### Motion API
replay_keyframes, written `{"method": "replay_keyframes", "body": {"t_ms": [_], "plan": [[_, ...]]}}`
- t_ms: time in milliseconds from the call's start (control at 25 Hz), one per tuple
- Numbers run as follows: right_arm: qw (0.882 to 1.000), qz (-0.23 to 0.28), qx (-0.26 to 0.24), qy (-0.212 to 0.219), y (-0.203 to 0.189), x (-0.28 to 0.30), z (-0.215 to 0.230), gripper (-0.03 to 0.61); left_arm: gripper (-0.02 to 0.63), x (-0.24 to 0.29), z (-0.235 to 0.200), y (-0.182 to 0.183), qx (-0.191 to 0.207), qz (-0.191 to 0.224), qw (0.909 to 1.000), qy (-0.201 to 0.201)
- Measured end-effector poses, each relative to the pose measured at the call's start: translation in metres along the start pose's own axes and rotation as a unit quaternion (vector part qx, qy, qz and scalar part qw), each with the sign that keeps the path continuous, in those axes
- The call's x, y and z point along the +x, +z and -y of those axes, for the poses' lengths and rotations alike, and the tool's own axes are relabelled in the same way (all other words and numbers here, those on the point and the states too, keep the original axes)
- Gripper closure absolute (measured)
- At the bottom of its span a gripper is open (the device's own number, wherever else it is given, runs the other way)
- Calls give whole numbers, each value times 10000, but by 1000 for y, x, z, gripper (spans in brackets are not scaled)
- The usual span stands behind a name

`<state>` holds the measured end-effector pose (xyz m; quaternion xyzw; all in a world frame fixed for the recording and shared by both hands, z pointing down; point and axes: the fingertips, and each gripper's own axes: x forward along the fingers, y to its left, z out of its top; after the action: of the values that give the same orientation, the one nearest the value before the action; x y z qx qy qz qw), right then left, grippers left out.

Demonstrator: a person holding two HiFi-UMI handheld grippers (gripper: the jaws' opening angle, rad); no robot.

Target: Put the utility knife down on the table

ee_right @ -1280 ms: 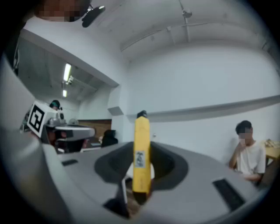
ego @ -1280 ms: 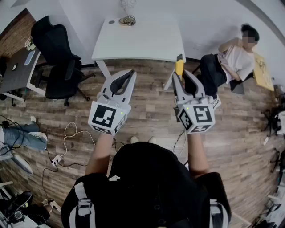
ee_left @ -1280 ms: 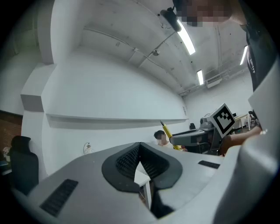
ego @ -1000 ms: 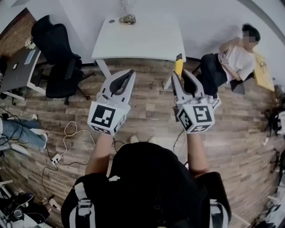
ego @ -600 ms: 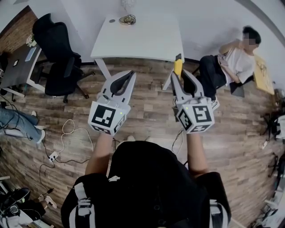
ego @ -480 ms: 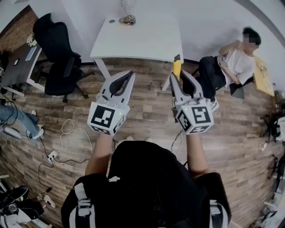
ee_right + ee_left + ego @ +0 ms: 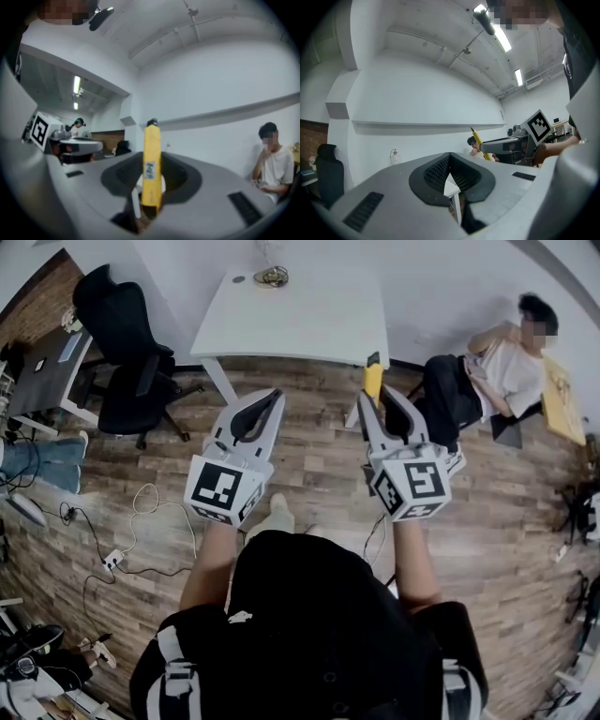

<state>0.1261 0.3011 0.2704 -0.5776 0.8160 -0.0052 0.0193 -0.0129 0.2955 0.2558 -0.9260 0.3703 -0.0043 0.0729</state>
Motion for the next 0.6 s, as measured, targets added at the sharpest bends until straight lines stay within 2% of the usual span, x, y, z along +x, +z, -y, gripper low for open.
{"method": "replay_keyframes", "body": {"t_ms": [280, 600], "plan": [[9999, -66, 6, 83, -7, 18, 4, 440, 593, 10, -13, -13, -44, -99, 9999, 52], [9999, -137, -39, 79, -11, 69, 18, 440, 592, 44, -51, -21, -170, -120, 9998, 47]]}}
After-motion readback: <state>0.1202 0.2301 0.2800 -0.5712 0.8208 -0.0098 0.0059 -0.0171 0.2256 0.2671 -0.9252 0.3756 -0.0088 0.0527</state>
